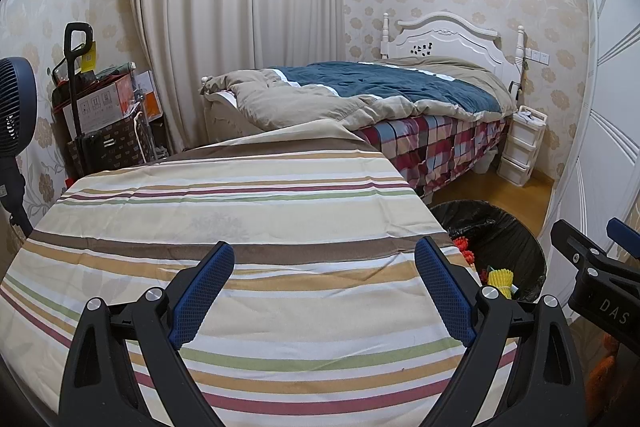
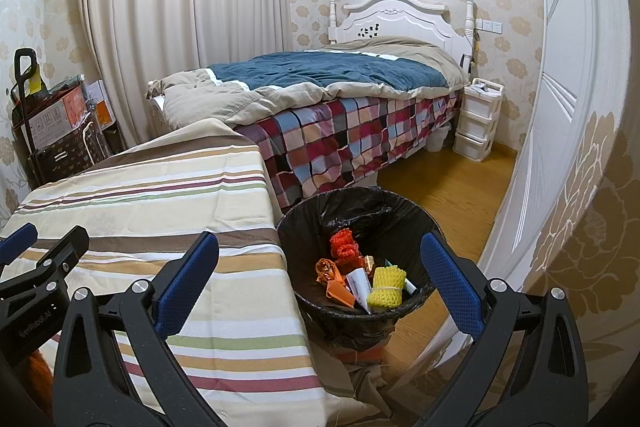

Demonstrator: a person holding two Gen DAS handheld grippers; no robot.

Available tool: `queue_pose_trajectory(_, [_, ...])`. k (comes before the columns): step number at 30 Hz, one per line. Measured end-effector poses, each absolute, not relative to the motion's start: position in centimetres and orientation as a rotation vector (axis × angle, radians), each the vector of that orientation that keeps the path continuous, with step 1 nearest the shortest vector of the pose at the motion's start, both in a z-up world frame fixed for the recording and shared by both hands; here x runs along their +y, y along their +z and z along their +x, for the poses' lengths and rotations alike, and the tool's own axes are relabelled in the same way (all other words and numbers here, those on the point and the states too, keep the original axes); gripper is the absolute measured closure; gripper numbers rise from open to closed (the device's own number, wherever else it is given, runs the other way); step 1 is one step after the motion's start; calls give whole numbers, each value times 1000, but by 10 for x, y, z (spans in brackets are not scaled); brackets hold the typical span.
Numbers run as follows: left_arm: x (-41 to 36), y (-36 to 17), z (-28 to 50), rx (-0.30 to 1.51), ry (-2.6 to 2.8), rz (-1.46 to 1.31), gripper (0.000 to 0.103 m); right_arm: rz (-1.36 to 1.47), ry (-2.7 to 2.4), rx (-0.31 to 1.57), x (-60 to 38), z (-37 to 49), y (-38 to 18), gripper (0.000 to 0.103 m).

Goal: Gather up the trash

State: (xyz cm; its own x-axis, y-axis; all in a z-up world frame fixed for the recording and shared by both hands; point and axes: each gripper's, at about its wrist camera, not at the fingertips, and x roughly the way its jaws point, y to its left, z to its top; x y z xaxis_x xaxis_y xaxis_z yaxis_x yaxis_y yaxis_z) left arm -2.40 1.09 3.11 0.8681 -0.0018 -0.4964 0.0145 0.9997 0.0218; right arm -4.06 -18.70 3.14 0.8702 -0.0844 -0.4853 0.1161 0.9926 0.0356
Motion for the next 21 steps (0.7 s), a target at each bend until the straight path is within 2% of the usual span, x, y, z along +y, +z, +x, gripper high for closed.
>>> queue_pose_trajectory(21, [-1,31,-31,511,2,22,12,66,-104,505,-186,-41,32,4])
